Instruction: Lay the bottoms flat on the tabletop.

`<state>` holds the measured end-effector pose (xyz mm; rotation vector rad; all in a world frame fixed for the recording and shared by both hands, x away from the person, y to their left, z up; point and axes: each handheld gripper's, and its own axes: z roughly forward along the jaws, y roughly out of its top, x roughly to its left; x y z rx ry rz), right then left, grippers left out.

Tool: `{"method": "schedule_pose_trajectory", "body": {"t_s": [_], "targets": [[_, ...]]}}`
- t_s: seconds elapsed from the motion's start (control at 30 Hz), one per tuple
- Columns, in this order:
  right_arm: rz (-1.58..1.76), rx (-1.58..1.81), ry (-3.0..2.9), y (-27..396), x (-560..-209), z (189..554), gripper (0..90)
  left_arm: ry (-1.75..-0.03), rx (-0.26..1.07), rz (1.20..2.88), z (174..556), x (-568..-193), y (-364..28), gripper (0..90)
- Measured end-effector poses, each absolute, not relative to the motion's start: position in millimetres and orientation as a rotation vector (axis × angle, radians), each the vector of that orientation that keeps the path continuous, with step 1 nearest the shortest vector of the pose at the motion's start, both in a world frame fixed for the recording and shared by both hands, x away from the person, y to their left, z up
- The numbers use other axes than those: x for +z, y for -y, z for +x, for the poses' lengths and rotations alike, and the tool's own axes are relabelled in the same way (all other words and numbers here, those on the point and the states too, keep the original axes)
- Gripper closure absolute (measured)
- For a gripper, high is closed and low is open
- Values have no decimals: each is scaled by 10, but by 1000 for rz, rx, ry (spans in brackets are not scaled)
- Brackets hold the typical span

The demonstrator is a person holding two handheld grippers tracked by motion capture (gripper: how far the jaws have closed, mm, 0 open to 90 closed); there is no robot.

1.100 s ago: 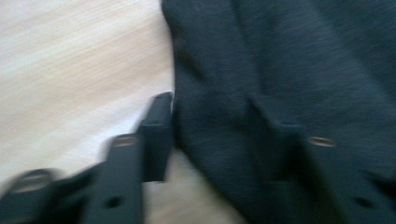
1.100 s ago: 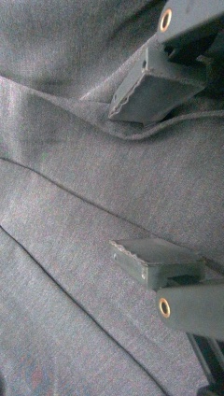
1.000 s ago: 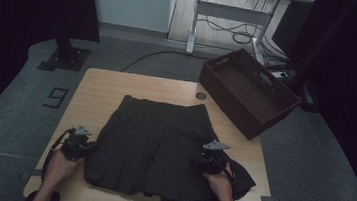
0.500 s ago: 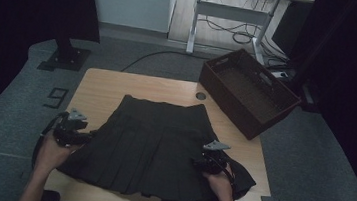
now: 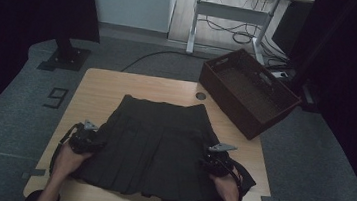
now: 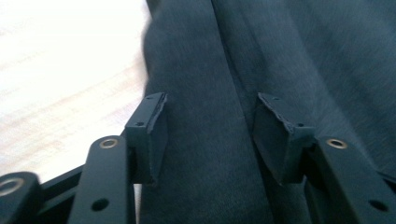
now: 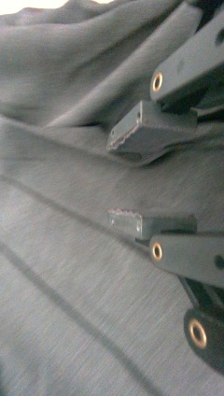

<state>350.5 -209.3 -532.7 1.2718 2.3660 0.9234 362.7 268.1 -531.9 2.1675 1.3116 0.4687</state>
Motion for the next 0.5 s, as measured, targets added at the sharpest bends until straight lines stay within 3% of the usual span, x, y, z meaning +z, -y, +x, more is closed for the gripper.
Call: {"method": "schedule_pose_trajectory", "body": {"t_s": [0.13,0.33,0.5], "targets": [[1341,898,-2329,2216,-5344,3555,653,-1310,463,2171,3550,-5311,-2666,485],[1243,987,-2314,1992,-5171,3504,335,-1196,483,2102,3557,-5112,-2516,336],[1126,1092,-2463,1381,-5140,3585,185,-1153,470,2208,3690,-5299,-2261,243]]}}
